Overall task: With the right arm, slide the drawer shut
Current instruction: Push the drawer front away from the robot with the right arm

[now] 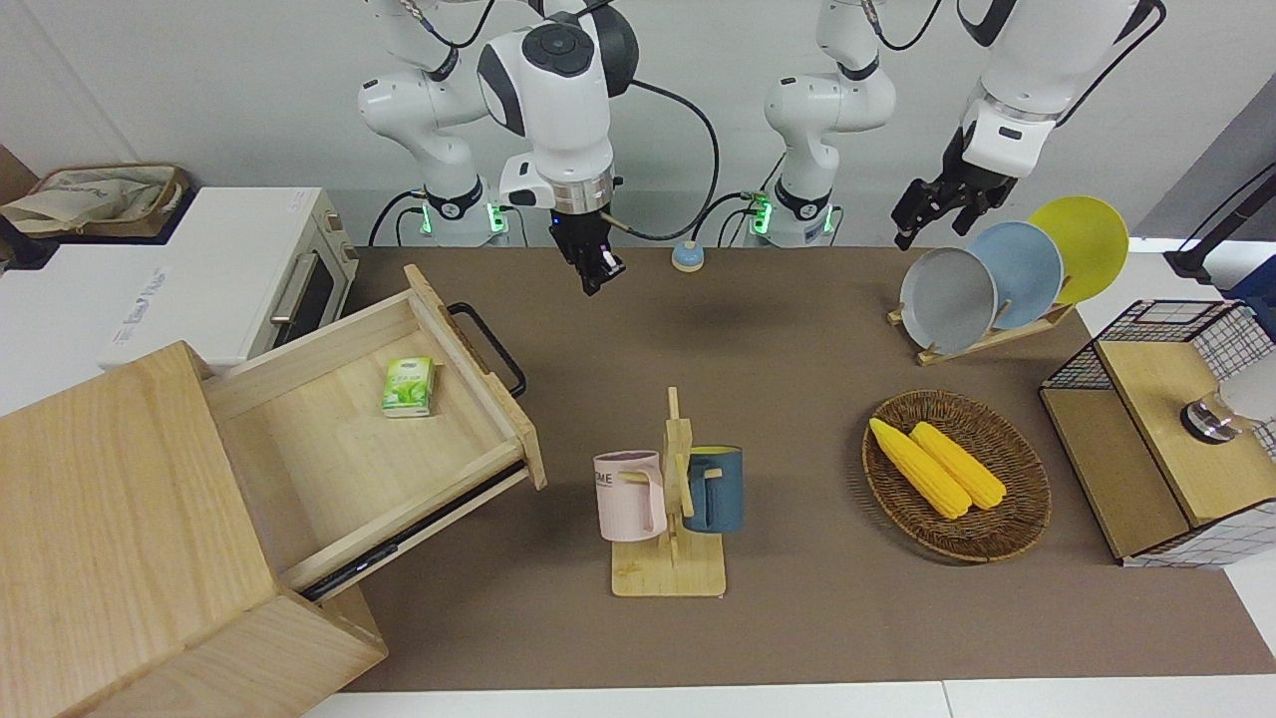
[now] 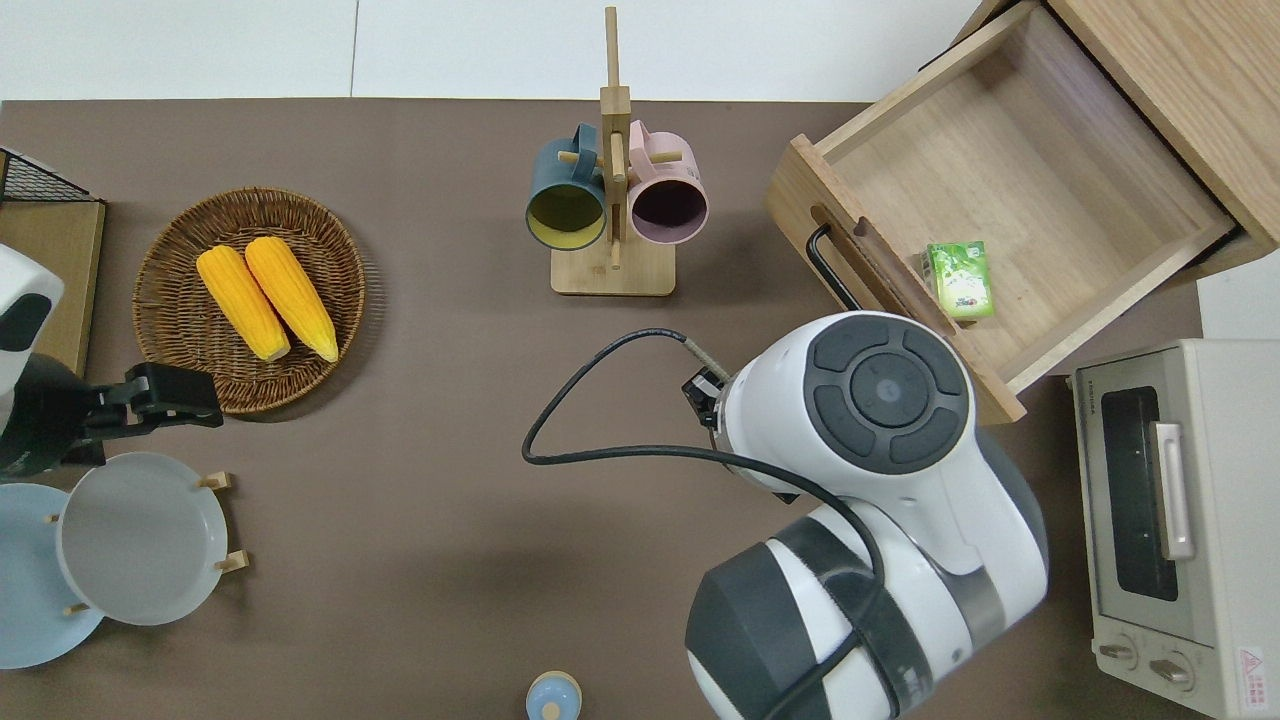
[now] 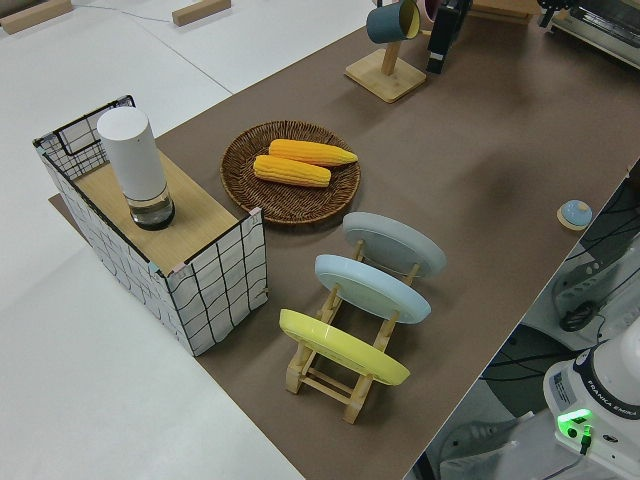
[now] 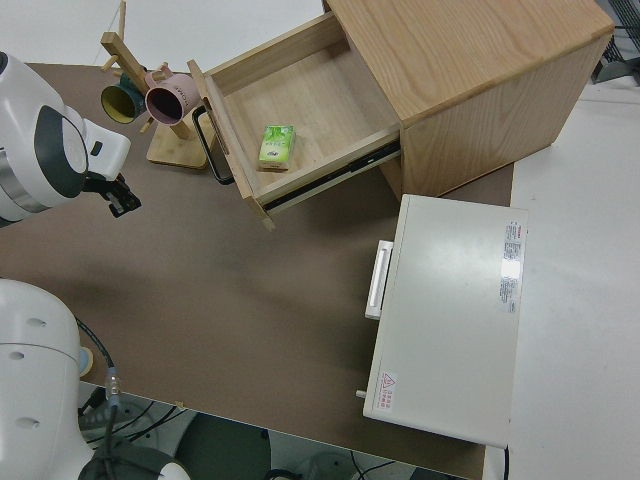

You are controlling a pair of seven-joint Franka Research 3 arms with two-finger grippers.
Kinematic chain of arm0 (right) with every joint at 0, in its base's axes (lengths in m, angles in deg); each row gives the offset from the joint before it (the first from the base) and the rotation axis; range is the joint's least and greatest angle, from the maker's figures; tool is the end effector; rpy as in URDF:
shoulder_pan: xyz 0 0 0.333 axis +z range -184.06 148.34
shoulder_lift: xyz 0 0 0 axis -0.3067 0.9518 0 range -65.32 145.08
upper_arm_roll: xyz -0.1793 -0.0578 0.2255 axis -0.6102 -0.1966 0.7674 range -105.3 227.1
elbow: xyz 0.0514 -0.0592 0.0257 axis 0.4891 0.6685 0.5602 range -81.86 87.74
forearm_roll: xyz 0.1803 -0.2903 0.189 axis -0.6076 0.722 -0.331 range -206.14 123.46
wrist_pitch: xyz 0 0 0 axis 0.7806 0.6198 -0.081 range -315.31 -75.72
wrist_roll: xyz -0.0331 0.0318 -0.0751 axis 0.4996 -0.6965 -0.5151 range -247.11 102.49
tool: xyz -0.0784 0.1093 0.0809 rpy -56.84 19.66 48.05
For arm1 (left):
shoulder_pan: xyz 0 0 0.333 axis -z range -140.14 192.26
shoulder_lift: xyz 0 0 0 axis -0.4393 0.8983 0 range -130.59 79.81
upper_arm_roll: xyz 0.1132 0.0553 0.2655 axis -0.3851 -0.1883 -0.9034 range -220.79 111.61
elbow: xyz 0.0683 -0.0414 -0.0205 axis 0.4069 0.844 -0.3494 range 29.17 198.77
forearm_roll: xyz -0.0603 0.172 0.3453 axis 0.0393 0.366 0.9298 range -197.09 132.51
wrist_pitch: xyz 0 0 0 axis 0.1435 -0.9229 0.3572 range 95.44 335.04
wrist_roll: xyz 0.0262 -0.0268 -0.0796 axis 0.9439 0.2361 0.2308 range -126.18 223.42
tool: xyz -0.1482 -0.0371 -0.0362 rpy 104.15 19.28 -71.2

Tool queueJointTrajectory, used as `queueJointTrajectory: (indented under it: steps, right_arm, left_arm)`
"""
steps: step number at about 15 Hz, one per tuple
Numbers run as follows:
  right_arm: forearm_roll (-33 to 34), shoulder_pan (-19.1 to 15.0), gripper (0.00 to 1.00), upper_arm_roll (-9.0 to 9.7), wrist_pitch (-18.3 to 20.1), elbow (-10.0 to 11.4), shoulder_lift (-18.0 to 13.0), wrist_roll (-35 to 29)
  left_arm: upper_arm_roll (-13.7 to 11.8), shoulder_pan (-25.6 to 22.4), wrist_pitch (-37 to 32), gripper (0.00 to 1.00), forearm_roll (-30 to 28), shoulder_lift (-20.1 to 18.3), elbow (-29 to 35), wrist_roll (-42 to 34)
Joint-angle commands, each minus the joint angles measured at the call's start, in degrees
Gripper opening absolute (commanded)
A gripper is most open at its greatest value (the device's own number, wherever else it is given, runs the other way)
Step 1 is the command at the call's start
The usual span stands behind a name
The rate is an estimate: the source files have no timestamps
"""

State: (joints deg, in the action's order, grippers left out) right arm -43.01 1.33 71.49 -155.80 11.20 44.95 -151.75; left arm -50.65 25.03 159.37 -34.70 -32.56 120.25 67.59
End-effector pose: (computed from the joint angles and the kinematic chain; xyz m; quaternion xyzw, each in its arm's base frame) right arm 0.5092 0.2930 0.4452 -0.9056 0.4236 0.0153 0.0167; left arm 0.5105 -0.0344 0.5541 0.9899 0.1399 -0.0160 0.0140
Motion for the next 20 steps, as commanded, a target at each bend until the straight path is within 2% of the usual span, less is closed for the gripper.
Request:
queueJointTrajectory:
  steps: [1, 4, 8, 14, 16, 20]
  right_arm:
    - [2.9, -0.3, 0.0, -0.57, -1.8, 0.8, 0.1, -1.3]
    - [4.6, -0.9, 0.0, -1.8, -1.9, 0.4, 0.9, -0.2]
    - [5.4, -4.5, 0.0, -1.89, -5.6, 0.2, 2.1, 1.2]
    - [5.4, -7.8, 0.0, -1.89, -7.0, -0.6, 3.3, 5.6]
    - [5.5, -8.7, 0.0, -1.89, -7.3, -1.7, 4.1, 5.9]
    - [6.3, -10.6, 0.0, -1.63, -7.2, -5.4, 6.7, 7.1]
  left_arm:
    - [-0.3, 0.1, -1.0, 0.99, -0.1, -0.5, -0.2, -0.5]
    - [-0.3, 0.1, -0.9, 0.99, -0.1, -0.5, -0.2, -0.5]
    - [-0.3, 0.1, -0.9, 0.99, -0.1, -0.5, -0.2, -0.5]
    - [-0.3, 0.1, -0.9, 0.99, -0.1, -0.5, -0.2, -0.5]
    - [-0.3, 0.1, -0.9, 0.99, -0.1, -0.5, -0.2, -0.5]
    - [-0.3, 0.1, -1.0, 0.99, -0.1, -0.5, -0.2, -0.5]
